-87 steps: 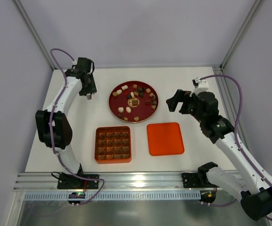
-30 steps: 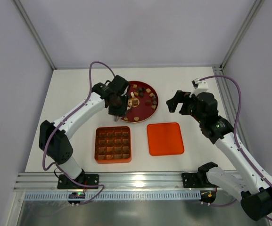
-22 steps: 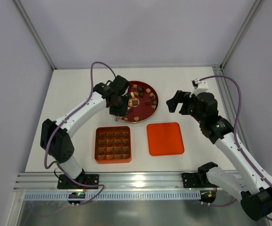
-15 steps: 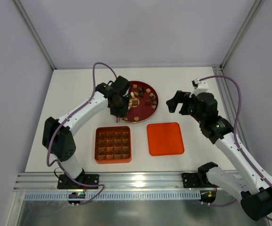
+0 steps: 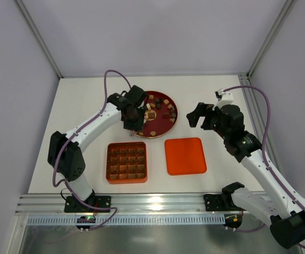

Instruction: Pack the chocolate

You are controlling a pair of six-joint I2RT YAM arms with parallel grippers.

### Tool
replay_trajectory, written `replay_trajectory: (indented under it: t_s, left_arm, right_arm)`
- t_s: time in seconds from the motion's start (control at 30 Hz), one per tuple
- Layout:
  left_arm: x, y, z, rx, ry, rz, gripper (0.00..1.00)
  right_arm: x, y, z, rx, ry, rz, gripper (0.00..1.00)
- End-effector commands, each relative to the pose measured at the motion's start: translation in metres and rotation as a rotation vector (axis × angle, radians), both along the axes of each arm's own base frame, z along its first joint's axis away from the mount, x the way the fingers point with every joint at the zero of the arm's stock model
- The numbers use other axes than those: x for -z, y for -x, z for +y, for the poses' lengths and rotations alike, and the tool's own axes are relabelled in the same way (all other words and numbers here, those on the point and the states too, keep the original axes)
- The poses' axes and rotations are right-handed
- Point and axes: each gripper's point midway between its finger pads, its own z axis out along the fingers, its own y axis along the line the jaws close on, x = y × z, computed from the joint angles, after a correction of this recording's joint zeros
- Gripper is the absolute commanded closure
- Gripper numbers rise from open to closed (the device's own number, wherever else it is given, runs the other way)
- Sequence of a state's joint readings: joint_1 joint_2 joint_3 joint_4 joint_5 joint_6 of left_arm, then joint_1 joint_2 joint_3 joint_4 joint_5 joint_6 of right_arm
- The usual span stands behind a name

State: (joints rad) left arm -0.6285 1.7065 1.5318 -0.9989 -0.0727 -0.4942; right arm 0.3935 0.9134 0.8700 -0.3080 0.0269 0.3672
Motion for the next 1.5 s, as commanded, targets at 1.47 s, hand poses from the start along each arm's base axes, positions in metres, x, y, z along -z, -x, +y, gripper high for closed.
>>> replay_trajectory:
  t_s: [1.47]
  left_arm:
    - [-0.008, -0.011, -0.016, 0.043, -0.046, -0.007, 0.6]
  right_arm:
    - [-0.016, 0.003, 0.0, -0.009, -0.012, -0.061, 0.0]
